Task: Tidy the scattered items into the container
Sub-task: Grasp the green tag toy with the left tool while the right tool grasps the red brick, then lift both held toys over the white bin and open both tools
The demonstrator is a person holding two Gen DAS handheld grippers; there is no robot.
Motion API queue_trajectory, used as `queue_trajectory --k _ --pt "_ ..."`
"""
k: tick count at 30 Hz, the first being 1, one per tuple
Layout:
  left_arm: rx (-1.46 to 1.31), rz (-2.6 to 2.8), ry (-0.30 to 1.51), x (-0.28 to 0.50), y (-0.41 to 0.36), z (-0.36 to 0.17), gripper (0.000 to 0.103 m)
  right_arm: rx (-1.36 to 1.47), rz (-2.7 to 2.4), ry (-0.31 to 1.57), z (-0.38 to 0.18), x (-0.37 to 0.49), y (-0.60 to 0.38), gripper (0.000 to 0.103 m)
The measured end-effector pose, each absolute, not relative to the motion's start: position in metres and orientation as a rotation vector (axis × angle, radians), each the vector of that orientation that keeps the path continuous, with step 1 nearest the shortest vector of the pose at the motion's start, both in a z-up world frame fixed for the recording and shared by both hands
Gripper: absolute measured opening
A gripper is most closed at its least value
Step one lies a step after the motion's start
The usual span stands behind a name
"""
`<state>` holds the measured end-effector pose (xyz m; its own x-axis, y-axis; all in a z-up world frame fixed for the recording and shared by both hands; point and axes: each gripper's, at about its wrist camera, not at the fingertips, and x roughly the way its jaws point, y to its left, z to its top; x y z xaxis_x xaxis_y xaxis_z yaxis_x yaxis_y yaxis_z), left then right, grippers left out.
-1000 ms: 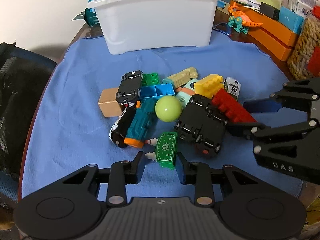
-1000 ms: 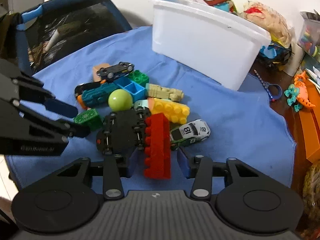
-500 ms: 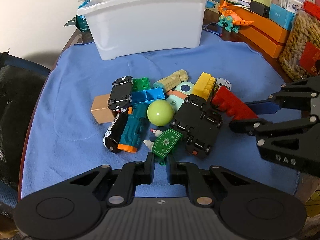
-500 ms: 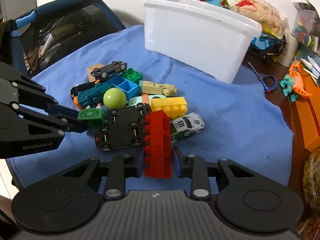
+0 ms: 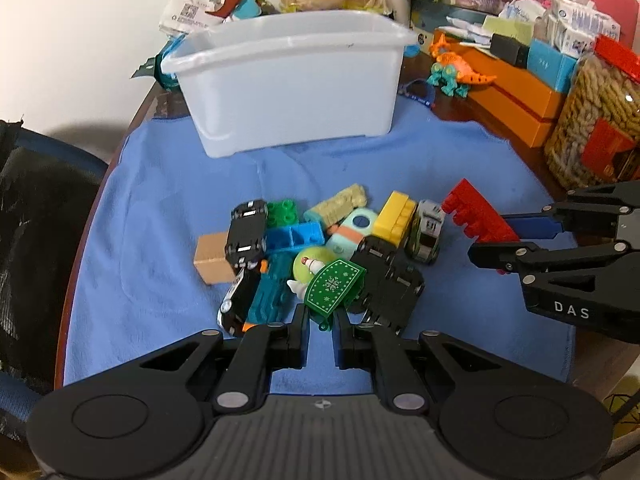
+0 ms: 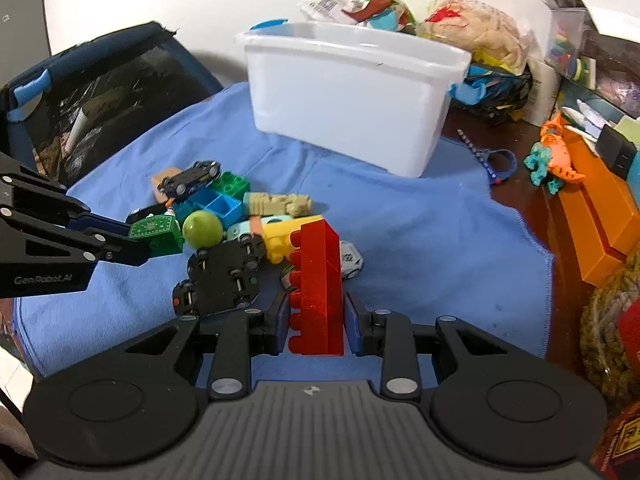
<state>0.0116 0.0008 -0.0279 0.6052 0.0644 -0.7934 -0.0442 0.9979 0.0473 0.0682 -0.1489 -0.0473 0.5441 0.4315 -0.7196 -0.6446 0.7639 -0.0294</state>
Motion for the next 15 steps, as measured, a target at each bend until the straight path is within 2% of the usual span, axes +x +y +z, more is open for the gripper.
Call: queue_trajectory --k 15 --pt "0.017 0.054 0.887 0.032 -0.001 -0.012 0.014 -0.31 0.655 0.739 -0.04 0.078 -0.146 0.032"
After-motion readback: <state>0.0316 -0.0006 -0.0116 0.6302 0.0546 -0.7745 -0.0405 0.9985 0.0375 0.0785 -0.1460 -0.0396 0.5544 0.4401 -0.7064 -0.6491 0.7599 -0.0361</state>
